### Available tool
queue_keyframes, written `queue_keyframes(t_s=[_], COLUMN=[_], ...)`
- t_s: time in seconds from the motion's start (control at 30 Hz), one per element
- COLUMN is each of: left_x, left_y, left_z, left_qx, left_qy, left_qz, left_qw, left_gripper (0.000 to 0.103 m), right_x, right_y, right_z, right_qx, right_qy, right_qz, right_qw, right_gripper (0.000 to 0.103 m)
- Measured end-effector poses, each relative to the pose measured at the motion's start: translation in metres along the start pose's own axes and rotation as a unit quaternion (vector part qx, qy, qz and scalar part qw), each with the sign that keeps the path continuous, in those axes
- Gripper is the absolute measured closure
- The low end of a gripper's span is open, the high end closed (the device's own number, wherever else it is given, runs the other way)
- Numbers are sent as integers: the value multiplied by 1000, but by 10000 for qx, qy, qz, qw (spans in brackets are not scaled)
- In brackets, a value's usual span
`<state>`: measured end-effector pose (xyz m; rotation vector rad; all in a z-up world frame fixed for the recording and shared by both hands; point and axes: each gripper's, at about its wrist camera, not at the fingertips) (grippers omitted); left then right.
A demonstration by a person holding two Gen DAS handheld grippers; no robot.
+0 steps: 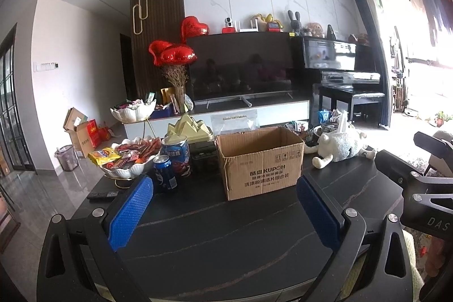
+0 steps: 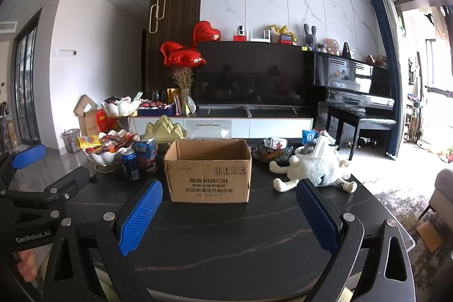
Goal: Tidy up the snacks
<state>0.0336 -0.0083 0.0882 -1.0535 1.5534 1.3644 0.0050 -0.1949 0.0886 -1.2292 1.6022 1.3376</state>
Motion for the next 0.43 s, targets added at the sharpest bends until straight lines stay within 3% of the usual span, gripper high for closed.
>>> queue_keyframes(t_s=[0.43], left_x=[3], left_y=[-4], left_z=[4], left_qx=[-17], left_qy=[-22], left_qz=[-4], left_qw=[10000], left_gripper=[0], right_x=[2], right_y=[-3], right_z=[0], right_qx=[-12], right_qy=[10], right_qz=[29], right_qw=[10000], right_gripper=[7])
Point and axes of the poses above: each gripper's, at about its wrist camera, not at the fingertips, and y roughly against the way its jaws point, z to its left, x to its underside, and after that the axes turned 12 degrees about y, right-handed
